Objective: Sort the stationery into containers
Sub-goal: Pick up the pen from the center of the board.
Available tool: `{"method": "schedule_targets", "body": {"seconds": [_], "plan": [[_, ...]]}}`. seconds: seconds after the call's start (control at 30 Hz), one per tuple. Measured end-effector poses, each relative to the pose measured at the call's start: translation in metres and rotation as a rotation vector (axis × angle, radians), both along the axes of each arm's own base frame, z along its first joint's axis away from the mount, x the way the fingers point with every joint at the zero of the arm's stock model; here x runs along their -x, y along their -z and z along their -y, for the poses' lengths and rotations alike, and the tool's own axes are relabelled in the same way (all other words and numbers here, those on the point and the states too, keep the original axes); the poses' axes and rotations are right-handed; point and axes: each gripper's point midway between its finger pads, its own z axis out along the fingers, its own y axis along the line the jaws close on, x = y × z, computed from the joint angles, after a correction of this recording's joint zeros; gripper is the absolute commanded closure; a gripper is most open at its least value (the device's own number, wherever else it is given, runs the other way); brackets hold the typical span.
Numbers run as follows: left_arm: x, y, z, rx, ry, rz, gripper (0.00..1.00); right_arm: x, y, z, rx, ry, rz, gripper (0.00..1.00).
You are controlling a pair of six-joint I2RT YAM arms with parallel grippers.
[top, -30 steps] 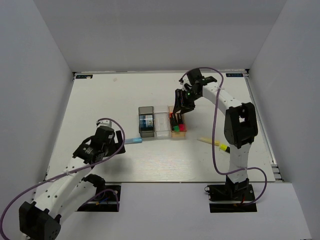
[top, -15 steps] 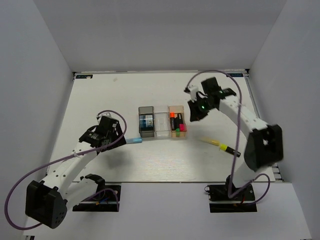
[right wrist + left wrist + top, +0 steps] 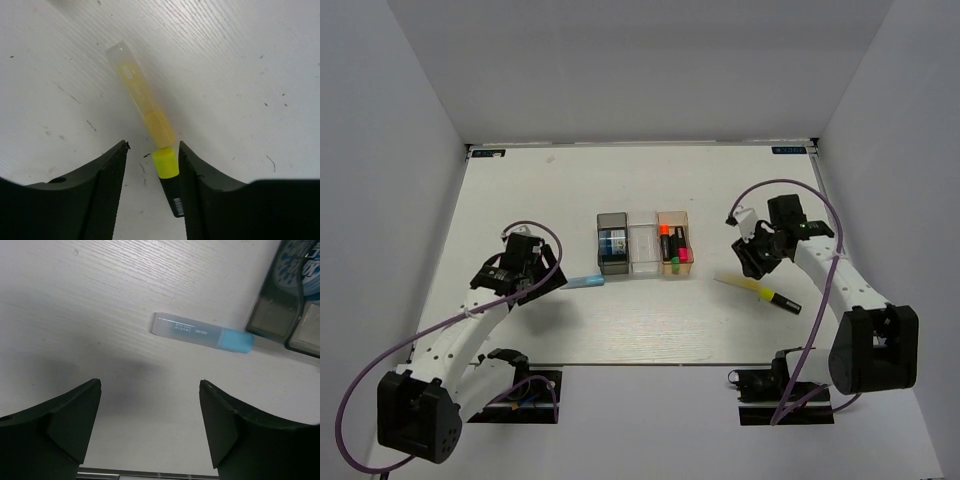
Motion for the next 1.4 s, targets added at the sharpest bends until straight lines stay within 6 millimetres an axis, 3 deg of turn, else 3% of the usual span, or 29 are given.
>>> {"method": "schedule_targets", "body": {"seconds": [0.23, 0.43, 0.67, 1.0, 1.13, 1.17, 1.27, 1.4], "plan": [[-0.002, -0.004, 0.004, 0.055, -0.002, 0.022, 0.07, 0.0, 0.008, 0.021, 0.035, 0.024, -0.009, 0.5], [-0.001, -0.006, 0.006, 0.083, 0.001, 0.028, 0.06, 0.009, 0.011, 0.043, 0.109, 0.019, 0.001, 0.44], [-0.002, -0.009, 0.009, 0.111, 0.006, 0.038, 0.06, 0.047, 0.044, 0.067, 0.196, -0.037, -0.074, 0.35], [-0.004, -0.009, 0.011, 0.12, 0.012, 0.043, 0.06, 0.045, 0.069, 0.087, 0.237, -0.092, -0.135, 0.3], [-0.004, -0.007, 0.011, 0.118, 0.013, 0.034, 0.06, 0.043, 0.076, 0.09, 0.232, -0.109, -0.152, 0.44], [-0.003, -0.007, 0.011, 0.116, 0.013, 0.032, 0.06, 0.044, 0.077, 0.09, 0.225, -0.113, -0.156, 0.56], [-0.003, -0.006, 0.011, 0.114, 0.014, 0.027, 0.05, 0.044, 0.077, 0.09, 0.219, -0.131, -0.154, 0.77], [-0.003, -0.004, 0.011, 0.113, 0.014, 0.021, 0.05, 0.046, 0.08, 0.09, 0.221, -0.155, -0.151, 0.98]]}}
